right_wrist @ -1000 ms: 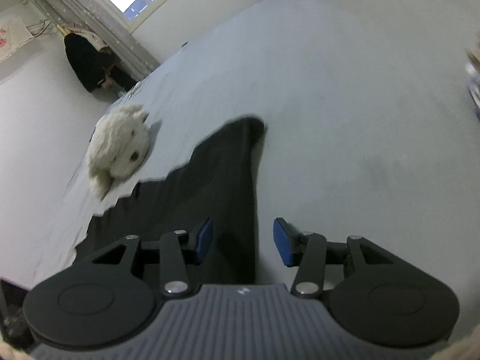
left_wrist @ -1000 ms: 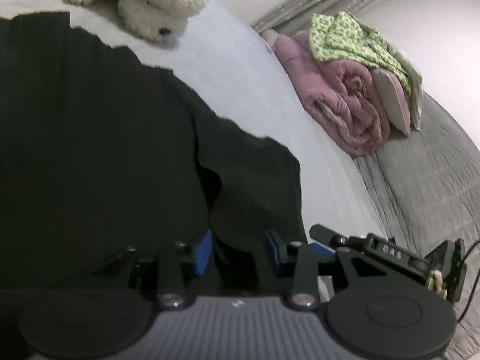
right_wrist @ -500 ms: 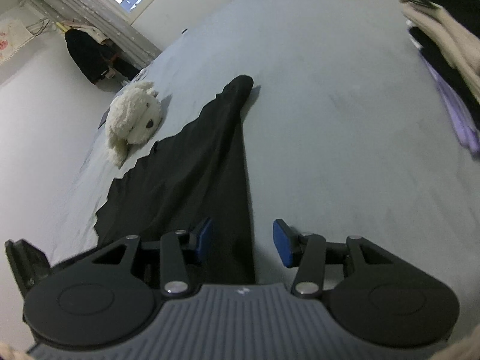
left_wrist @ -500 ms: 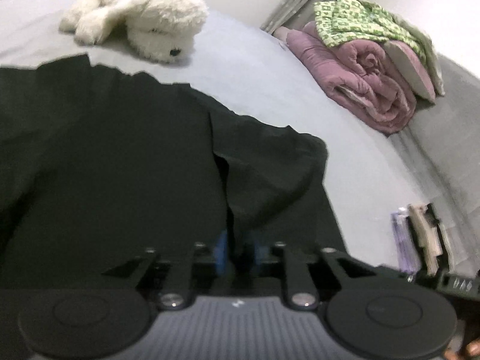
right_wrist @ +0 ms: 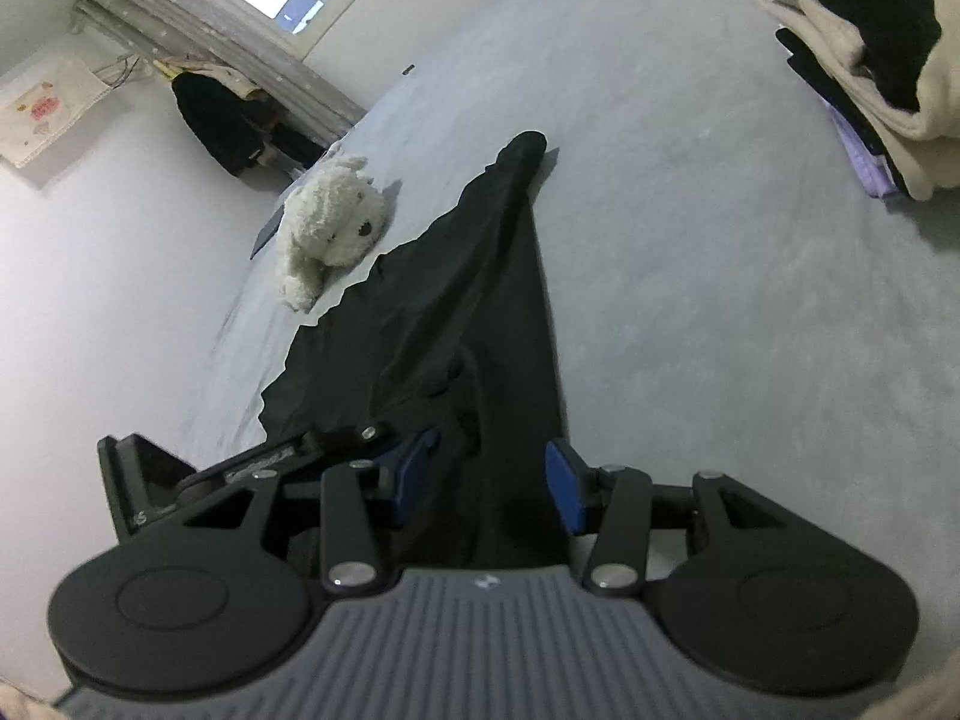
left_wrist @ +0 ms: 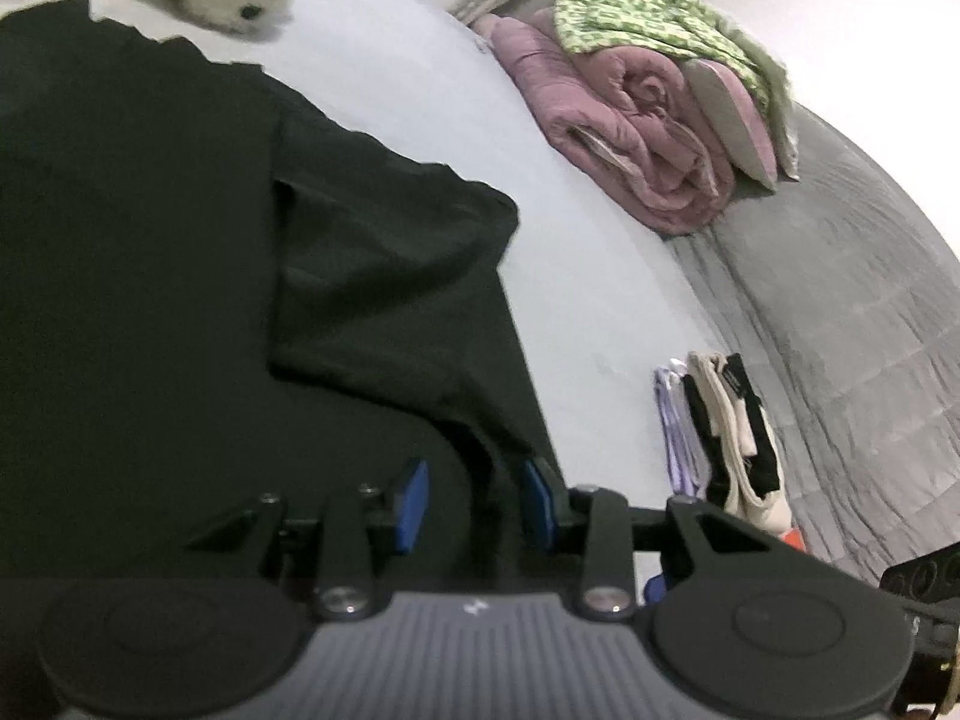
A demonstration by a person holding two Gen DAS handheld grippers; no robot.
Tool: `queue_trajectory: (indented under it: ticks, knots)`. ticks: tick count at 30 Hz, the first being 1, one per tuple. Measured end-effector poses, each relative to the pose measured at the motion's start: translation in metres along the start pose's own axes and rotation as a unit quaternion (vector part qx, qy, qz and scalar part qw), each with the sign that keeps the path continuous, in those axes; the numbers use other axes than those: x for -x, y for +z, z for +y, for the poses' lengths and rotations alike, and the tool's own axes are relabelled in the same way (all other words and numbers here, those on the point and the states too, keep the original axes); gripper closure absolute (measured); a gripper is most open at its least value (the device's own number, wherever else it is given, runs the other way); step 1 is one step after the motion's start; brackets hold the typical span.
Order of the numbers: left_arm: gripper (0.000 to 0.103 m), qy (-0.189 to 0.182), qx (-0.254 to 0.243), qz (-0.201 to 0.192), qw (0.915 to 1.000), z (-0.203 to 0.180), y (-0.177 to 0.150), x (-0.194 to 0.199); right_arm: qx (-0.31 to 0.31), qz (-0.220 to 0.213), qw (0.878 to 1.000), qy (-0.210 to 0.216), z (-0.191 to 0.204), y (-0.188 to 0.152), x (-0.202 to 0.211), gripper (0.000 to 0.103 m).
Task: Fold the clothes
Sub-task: 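Open both grippers and release the shirt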
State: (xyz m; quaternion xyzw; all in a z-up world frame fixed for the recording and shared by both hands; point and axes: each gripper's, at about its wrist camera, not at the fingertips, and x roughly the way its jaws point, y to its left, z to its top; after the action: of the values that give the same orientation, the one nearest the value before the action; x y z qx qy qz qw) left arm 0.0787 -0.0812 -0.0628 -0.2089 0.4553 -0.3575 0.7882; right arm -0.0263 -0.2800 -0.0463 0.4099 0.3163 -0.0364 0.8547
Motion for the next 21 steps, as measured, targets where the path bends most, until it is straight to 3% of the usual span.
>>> queue_trajectory:
  ticks: [2, 4, 5, 6, 10, 14, 16, 18, 21]
  knots:
    - [0.069, -0.004, -0.001, -0.003, 1.0000, -0.001, -0.001, -0.006, 0.002, 0.002, 1.000, 0.000, -0.002, -0.001, -0.002, 0.054]
    - [0.077, -0.004, -0.001, -0.005, 1.0000, -0.001, -0.001, -0.011, -0.001, 0.005, 1.000, 0.001, -0.005, -0.002, -0.004, 0.054]
    - [0.095, -0.001, -0.001, -0.004, 1.0000, -0.001, -0.001, -0.012, -0.003, 0.007, 1.000, 0.001, -0.007, -0.003, -0.005, 0.054]
    - [0.103, 0.006, -0.003, -0.004, 1.0000, -0.002, -0.001, -0.011, -0.004, 0.009, 1.000, 0.001, -0.009, -0.003, -0.006, 0.054]
    - [0.103, 0.043, -0.017, -0.022, 0.9987, -0.005, -0.002, -0.001, -0.007, 0.013, 1.000, 0.001, -0.016, -0.004, -0.007, 0.054]
    - [0.097, 0.066, -0.016, -0.016, 0.9976, -0.003, -0.001, 0.005, -0.010, 0.015, 1.000, -0.001, -0.019, -0.005, -0.004, 0.054]
    - [0.088, 0.061, -0.010, -0.011, 0.9980, -0.001, -0.001, 0.009, -0.008, 0.015, 1.000, 0.001, -0.018, -0.005, -0.003, 0.054]
    - [0.071, 0.061, -0.015, -0.017, 0.9978, 0.000, 0.000, 0.018, -0.003, 0.013, 1.000, 0.002, -0.015, -0.003, -0.001, 0.054]
    - [0.065, 0.068, -0.028, -0.029, 0.9969, 0.001, 0.005, 0.030, 0.009, 0.007, 1.000, 0.001, -0.007, 0.001, -0.002, 0.054]
